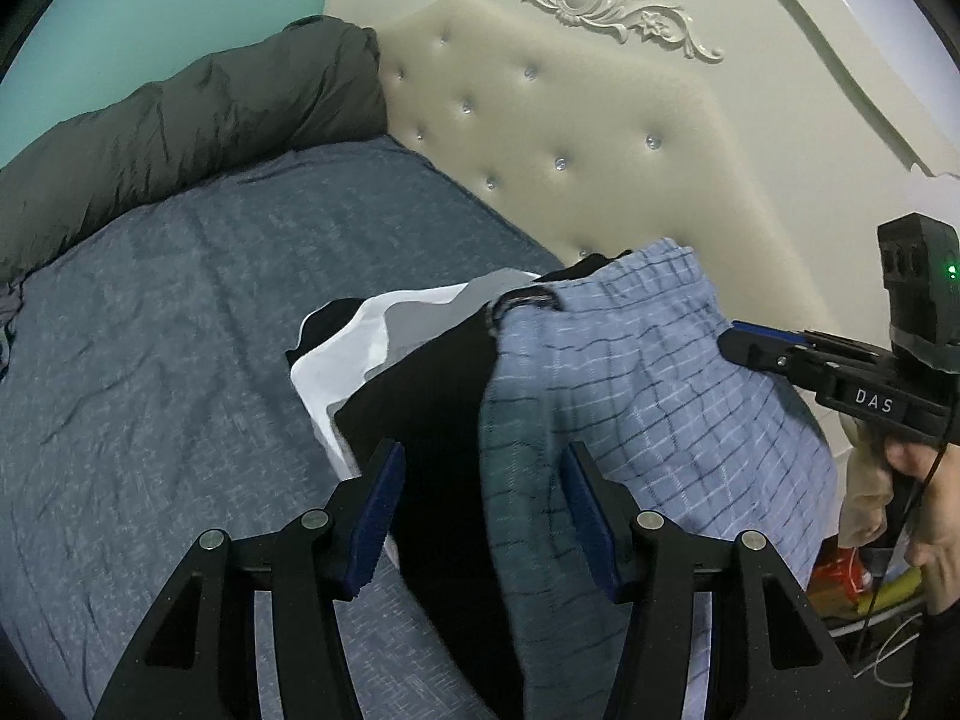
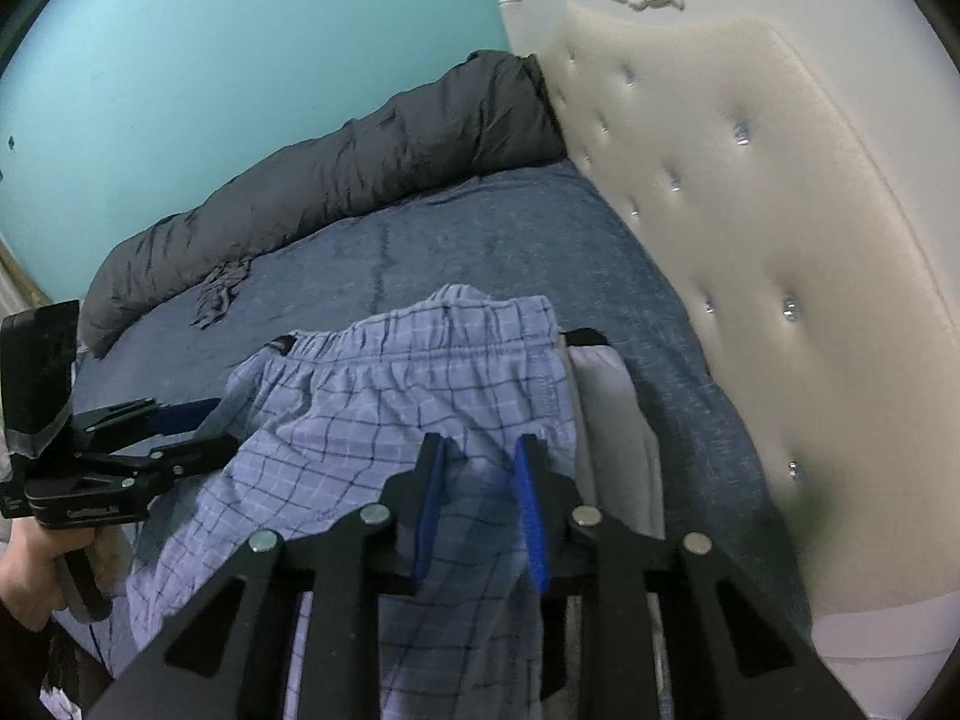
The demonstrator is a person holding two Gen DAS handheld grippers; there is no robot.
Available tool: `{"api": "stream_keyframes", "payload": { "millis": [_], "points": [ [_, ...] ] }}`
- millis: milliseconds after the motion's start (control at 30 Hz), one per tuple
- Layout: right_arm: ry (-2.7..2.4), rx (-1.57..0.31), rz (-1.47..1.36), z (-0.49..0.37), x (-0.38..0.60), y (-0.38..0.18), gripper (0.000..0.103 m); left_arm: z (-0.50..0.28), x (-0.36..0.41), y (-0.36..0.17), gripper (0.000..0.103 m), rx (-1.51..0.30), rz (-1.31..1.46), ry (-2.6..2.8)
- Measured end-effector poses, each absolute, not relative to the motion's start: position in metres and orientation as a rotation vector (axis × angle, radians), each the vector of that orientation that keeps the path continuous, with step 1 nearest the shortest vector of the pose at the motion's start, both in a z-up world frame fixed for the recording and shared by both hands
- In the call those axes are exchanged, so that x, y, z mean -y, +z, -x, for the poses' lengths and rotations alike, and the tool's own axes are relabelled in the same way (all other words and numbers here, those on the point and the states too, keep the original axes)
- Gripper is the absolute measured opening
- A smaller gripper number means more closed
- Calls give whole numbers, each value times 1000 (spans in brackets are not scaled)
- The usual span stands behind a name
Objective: Fold clothes
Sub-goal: 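Lower the plaid pants onto the folded clothes stack with both tools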
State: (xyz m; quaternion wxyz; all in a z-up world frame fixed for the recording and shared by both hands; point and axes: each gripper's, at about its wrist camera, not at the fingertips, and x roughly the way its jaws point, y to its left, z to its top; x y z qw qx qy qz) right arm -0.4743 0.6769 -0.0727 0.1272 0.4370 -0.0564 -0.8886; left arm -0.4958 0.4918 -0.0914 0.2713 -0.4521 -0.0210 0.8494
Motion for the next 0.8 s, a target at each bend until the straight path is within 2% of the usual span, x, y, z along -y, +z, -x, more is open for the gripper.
{"api": "stream_keyframes", "payload": {
  "millis": [167,267,500,800],
  "points": [
    [-2615,262,-1161,462,-689,-47,23,480,-493,-79,58,8,1174,2310],
    [-2572,232,-1120,443,-683,-40,23,464,-496,-69,58,-15,1141,2300],
    [-2511,241,-1129,408,-673,-56,23,435,-505,-71,58,-50,1135,2262],
    [-2610,294,-1125,396,-694,-67,23,423,-489,-86,58,58,1176,2288]
  ]
}}
